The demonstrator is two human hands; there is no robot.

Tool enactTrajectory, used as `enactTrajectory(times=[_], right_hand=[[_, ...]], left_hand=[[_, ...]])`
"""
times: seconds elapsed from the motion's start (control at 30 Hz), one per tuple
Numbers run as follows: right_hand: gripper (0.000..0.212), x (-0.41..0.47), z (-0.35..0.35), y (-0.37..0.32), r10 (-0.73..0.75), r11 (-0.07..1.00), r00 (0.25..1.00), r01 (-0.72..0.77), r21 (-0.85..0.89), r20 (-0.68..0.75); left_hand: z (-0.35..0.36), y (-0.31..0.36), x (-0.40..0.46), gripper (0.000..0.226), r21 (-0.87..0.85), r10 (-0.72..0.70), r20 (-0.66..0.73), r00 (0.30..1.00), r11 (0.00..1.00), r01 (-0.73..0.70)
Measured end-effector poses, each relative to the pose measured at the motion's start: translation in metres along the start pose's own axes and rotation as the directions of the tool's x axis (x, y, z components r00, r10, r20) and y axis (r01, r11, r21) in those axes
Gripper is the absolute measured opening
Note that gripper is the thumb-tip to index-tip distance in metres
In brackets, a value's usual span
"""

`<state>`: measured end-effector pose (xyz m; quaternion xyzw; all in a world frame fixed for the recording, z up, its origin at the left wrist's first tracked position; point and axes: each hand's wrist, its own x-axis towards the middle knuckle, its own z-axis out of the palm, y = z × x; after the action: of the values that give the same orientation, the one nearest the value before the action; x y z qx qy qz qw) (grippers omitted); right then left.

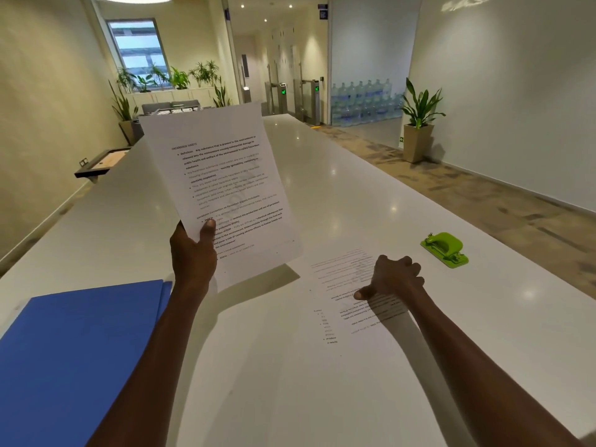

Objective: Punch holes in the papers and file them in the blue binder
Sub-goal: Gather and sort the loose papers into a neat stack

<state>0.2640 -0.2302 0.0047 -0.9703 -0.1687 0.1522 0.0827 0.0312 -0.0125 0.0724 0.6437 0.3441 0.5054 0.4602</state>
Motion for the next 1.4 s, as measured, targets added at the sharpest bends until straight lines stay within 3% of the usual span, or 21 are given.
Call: enactTrajectory(times=[0.13,0.3,0.47,0.6,0.77,0.93,1.13,1.4], right_hand=[[0.114,0.002,-0.006,-0.003,0.030,0.999,0.999,-0.029,0.037,-0.024],[0.113,0.011,-0.009,-0.003,-0.040,0.999,0.996,0.039,0.015,0.074],[0.086,0.008,-0.015,-0.009,-0.103,0.994,0.989,0.100,0.034,0.109],[0.072,0.005,-0.013,-0.012,-0.109,0.994,0.990,0.107,0.029,0.084],[0.081,0.004,-0.005,-0.018,-0.082,0.995,0.996,0.079,0.068,0.044],[0.074,0.001,-0.008,-0.015,-0.144,0.987,0.989,0.146,0.064,-0.036],[0.094,-0.008,-0.025,-0.008,-0.107,0.966,0.992,0.120,0.229,-0.065],[0.094,-0.046,-0.097,-0.015,-0.273,0.796,0.927,0.368,0.480,-0.258]], left_hand=[[0.000,-0.002,0.000,0.038,0.007,-0.007,-0.002,1.000,1.000,0.007],[0.005,-0.004,-0.006,0.038,0.017,-0.020,0.005,1.000,1.000,0.020],[0.006,-0.004,-0.005,0.037,0.006,-0.031,0.009,0.999,0.999,0.031],[0.006,0.000,-0.006,0.037,0.010,-0.021,0.010,1.000,1.000,0.020],[0.003,0.002,-0.010,0.036,0.023,-0.016,0.001,1.000,1.000,0.016],[-0.005,0.001,-0.009,0.036,0.027,-0.010,0.009,1.000,1.000,0.010],[-0.012,-0.004,0.000,0.036,0.058,-0.017,-0.024,1.000,0.998,0.018],[-0.002,-0.007,0.003,0.037,0.113,-0.029,-0.001,1.000,0.993,0.029]])
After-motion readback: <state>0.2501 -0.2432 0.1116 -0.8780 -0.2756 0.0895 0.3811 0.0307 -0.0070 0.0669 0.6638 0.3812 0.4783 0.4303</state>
